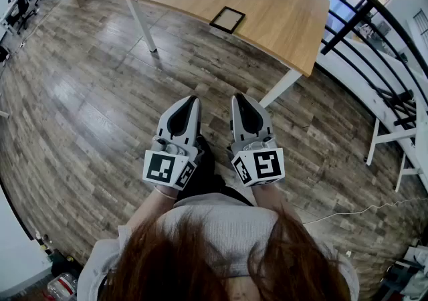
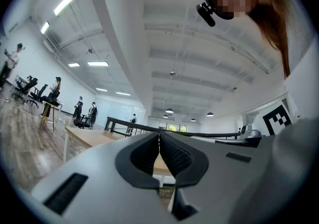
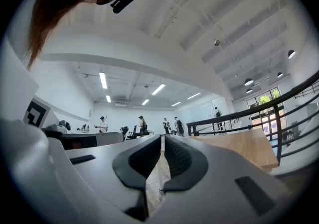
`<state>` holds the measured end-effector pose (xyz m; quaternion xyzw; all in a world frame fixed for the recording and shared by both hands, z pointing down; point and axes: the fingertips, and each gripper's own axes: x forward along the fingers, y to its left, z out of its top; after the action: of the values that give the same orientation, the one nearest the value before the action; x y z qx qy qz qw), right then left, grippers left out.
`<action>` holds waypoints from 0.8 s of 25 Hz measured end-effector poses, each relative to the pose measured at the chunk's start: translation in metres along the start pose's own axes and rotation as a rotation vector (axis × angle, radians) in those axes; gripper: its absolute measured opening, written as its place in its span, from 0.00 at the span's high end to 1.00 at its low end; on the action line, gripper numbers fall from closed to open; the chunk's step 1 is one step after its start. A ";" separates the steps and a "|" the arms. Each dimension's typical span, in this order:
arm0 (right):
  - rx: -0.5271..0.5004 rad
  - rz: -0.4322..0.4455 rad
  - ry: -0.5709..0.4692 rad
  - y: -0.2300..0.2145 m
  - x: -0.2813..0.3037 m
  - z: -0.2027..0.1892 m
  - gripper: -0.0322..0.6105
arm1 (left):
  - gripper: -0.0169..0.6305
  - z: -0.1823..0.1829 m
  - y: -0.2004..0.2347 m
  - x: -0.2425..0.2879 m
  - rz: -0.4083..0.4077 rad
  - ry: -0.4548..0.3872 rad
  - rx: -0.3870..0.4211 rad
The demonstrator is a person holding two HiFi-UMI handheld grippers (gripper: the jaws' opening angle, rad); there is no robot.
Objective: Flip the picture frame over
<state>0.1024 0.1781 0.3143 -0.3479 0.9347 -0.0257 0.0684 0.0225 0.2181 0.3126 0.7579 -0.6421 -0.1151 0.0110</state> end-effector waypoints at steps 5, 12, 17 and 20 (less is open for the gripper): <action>-0.040 0.016 0.001 -0.012 0.045 -0.004 0.92 | 0.96 -0.009 0.025 0.044 -0.018 0.003 -0.011; -0.051 -0.029 -0.029 -0.062 0.160 -0.007 0.92 | 0.96 -0.009 0.101 0.150 -0.053 -0.005 -0.005; -0.061 -0.065 -0.060 -0.095 0.241 0.006 0.92 | 0.96 -0.003 0.146 0.227 -0.111 0.010 0.015; -0.079 -0.081 -0.067 -0.107 0.270 0.009 0.92 | 0.96 -0.006 0.163 0.260 -0.141 0.027 0.021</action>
<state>-0.0294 -0.0796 0.2863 -0.3883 0.9174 0.0199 0.0848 -0.0958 -0.0647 0.3041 0.8029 -0.5879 -0.0986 0.0036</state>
